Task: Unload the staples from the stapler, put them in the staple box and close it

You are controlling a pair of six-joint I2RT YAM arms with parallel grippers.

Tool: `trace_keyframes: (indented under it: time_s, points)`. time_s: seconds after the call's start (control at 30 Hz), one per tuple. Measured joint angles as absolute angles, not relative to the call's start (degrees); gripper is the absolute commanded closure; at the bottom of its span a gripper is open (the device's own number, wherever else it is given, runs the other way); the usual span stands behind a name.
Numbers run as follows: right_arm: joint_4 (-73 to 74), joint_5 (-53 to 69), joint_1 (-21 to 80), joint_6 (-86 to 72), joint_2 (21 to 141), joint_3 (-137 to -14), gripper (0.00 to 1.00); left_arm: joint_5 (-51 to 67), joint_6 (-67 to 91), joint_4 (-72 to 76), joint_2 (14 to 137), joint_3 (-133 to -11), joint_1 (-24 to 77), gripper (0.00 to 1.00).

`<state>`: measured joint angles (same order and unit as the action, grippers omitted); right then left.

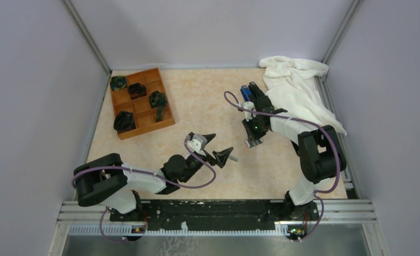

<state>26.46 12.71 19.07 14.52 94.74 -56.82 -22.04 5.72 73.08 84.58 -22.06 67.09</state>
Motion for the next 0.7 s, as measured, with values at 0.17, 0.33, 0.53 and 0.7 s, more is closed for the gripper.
trace_keyframes:
  time_s: [0.17,0.33,0.53,0.7]
  points:
    - [26.5,13.0,19.0,14.5,94.7,-56.8,0.76,-22.0,5.7,73.1,84.6,-22.1,67.1,0.0]
    - [26.7,13.4,19.0,14.5,94.7,-56.8,0.76,-22.0,5.7,73.1,84.6,-22.1,67.1,0.0]
    - [26.7,13.5,18.9,14.4,94.7,-56.8,0.76,-22.0,5.7,73.1,84.6,-22.1,67.1,0.0]
    - [27.6,14.2,18.1,14.4,94.7,-57.1,0.76,-22.0,5.7,73.1,84.6,-22.1,67.1,0.0]
